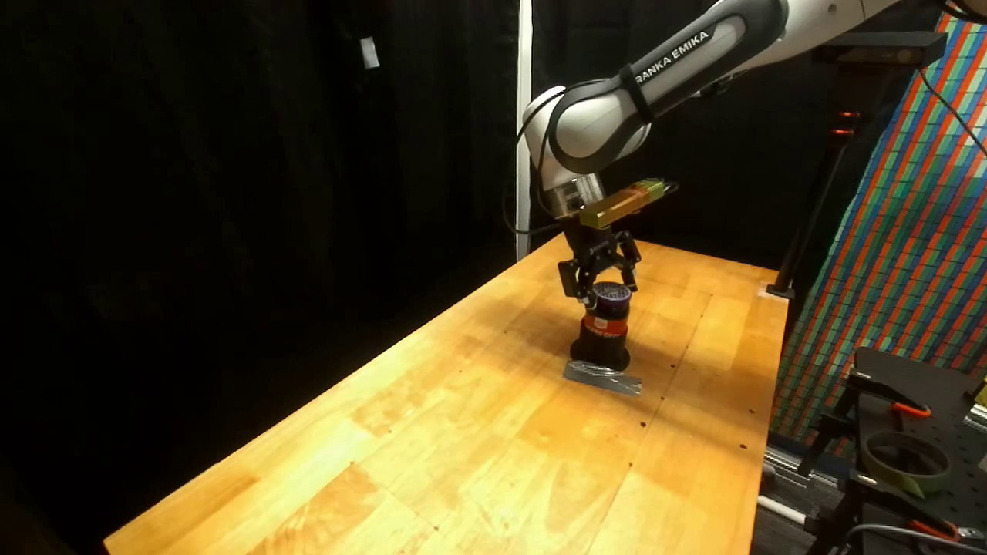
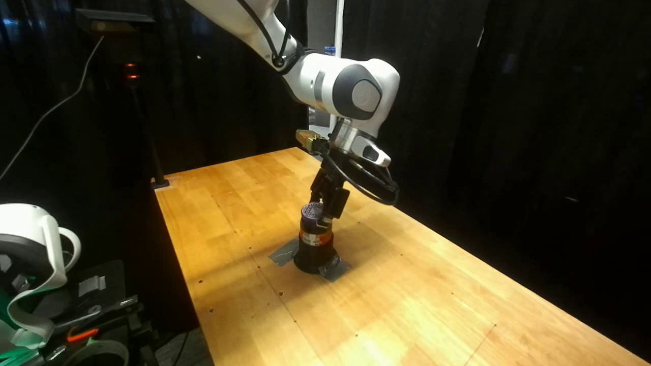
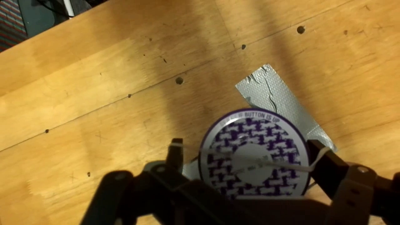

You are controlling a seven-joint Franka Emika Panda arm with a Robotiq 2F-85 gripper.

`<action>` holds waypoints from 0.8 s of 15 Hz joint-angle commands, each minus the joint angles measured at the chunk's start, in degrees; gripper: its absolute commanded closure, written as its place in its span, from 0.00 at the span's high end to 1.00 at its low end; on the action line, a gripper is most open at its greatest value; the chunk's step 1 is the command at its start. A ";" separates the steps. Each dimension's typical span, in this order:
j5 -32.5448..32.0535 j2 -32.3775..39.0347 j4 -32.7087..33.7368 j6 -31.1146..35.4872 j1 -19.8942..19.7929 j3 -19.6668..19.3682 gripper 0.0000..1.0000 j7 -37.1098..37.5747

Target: Put the rubber band around the brown cup

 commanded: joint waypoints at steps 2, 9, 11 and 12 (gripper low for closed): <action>0.84 -2.39 -1.61 -3.67 0.19 -0.40 1.00 -2.94; 0.62 -8.33 -10.76 2.12 0.21 -0.48 1.00 -3.88; 0.34 -11.14 -15.18 5.87 0.39 -0.59 1.00 -3.32; 0.04 -12.74 -18.04 8.81 0.57 -0.69 1.00 -2.82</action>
